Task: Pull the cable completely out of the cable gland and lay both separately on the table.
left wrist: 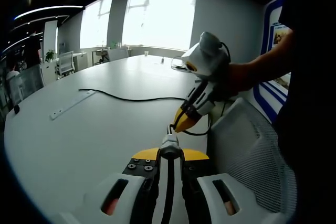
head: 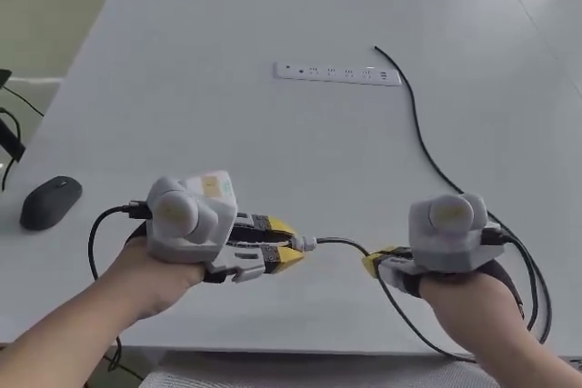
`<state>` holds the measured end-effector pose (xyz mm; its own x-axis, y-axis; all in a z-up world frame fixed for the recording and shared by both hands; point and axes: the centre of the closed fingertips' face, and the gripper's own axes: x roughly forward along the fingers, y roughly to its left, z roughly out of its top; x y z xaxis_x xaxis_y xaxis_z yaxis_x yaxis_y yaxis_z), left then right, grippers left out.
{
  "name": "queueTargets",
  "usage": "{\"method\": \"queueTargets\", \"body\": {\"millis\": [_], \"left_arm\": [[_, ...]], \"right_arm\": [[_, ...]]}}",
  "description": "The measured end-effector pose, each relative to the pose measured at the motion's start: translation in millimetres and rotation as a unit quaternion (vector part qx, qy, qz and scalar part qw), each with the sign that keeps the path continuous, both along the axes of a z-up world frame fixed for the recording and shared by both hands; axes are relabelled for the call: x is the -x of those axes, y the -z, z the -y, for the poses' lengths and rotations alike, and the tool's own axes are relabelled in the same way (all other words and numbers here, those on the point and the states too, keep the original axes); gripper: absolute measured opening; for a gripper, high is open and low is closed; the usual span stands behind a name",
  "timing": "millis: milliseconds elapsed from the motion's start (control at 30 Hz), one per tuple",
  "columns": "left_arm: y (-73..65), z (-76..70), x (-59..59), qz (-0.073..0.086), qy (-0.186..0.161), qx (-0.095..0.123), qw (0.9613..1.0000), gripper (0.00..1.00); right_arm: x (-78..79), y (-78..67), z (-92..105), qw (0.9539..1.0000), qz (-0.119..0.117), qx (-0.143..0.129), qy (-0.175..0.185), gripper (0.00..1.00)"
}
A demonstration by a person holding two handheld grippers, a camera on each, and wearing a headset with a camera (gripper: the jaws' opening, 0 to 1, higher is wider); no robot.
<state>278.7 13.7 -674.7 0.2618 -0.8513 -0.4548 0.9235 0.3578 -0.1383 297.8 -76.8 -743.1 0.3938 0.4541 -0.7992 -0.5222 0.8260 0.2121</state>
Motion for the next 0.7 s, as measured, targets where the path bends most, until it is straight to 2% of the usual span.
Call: {"method": "queueTargets", "body": {"millis": [100, 367, 400, 433, 533, 567, 600, 667, 700], "left_arm": [[-0.3, 0.0, -0.1, 0.0, 0.0, 0.0, 1.0, 0.15], [-0.9, -0.8, -1.1, 0.002, -0.001, 0.0, 1.0, 0.15], [-1.0, -0.8, -1.2, 0.002, -0.002, 0.0, 1.0, 0.15], [-1.0, -0.9, -1.6, 0.001, -0.002, 0.0, 1.0, 0.15], [-1.8, -2.1, -3.0, 0.002, -0.004, 0.001, 1.0, 0.15], [-2.0, -3.2, -3.7, 0.002, -0.006, 0.001, 1.0, 0.15], [-1.9, -4.4, -4.6, 0.003, -0.007, 0.0, 1.0, 0.15], [-2.1, -6.1, -5.8, 0.002, -0.009, 0.001, 1.0, 0.15], [-2.2, -6.7, -6.2, 0.002, -0.01, 0.0, 0.9999, 0.15]], "right_arm": [[0.1, 4.6, 2.3, 0.9999, -0.008, 0.008, 0.008, 0.0], [-1.8, 6.8, 4.1, 0.9991, -0.024, -0.012, 0.033, 0.0], [-1.6, 6.2, 2.8, 0.9995, -0.019, -0.01, 0.024, 0.0], [-2.5, 5.9, 3.9, 1.0, -0.002, 0.005, 0.001, 0.0], [0.2, 3.2, 1.3, 0.9999, 0.005, 0.001, -0.012, 0.0], [0.3, 2.2, 2.4, 0.9996, 0.015, 0.007, -0.023, 0.01], [-2.1, -0.8, 2.7, 0.9986, 0.035, 0.014, -0.037, 0.01], [-0.4, -4.3, 1.4, 0.9968, 0.052, 0.02, -0.057, 0.01], [1.4, -5.6, 0.8, 0.9965, 0.052, 0.021, -0.062, 0.02]]}}
